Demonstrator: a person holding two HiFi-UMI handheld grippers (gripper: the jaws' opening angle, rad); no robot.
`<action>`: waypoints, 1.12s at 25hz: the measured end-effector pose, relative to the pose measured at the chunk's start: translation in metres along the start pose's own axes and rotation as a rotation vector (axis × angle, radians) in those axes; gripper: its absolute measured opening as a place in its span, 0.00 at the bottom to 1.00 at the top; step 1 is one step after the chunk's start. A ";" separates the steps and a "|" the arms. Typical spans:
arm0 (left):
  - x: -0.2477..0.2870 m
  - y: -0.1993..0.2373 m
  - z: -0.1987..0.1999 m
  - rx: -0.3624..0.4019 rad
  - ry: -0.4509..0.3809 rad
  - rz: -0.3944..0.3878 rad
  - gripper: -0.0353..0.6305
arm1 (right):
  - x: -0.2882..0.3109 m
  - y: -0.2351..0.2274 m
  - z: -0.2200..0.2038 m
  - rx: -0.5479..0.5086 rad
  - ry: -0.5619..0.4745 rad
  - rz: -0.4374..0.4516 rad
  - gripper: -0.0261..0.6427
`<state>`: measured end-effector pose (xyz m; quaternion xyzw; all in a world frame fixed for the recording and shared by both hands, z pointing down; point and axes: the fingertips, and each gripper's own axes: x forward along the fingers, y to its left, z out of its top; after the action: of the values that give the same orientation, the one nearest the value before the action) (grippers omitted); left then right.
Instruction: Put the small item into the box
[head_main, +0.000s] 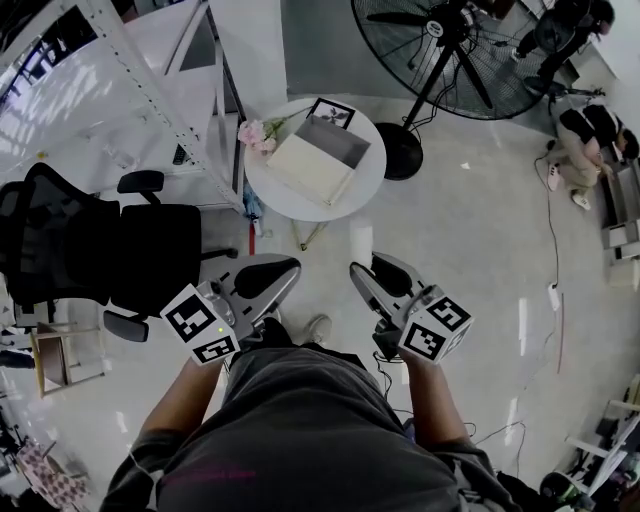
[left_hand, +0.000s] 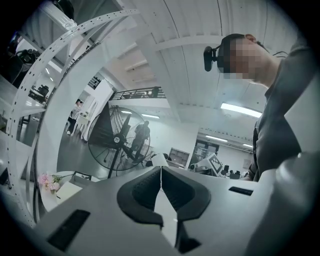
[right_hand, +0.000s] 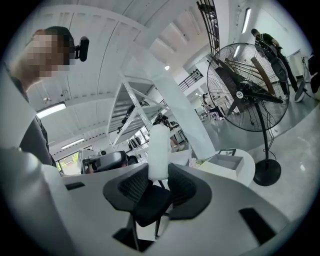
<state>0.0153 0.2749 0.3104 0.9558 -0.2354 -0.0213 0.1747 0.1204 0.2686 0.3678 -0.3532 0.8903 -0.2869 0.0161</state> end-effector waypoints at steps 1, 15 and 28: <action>0.001 -0.002 0.000 0.004 0.000 0.002 0.09 | -0.002 0.000 0.000 -0.001 -0.002 0.003 0.23; 0.018 0.007 0.006 0.031 0.005 0.017 0.09 | -0.001 -0.018 0.011 -0.007 -0.004 0.002 0.23; 0.028 0.096 0.024 -0.003 -0.020 0.005 0.09 | 0.071 -0.050 0.037 -0.022 0.019 -0.038 0.23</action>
<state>-0.0051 0.1745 0.3226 0.9548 -0.2392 -0.0306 0.1739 0.1068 0.1749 0.3754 -0.3676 0.8865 -0.2810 -0.0018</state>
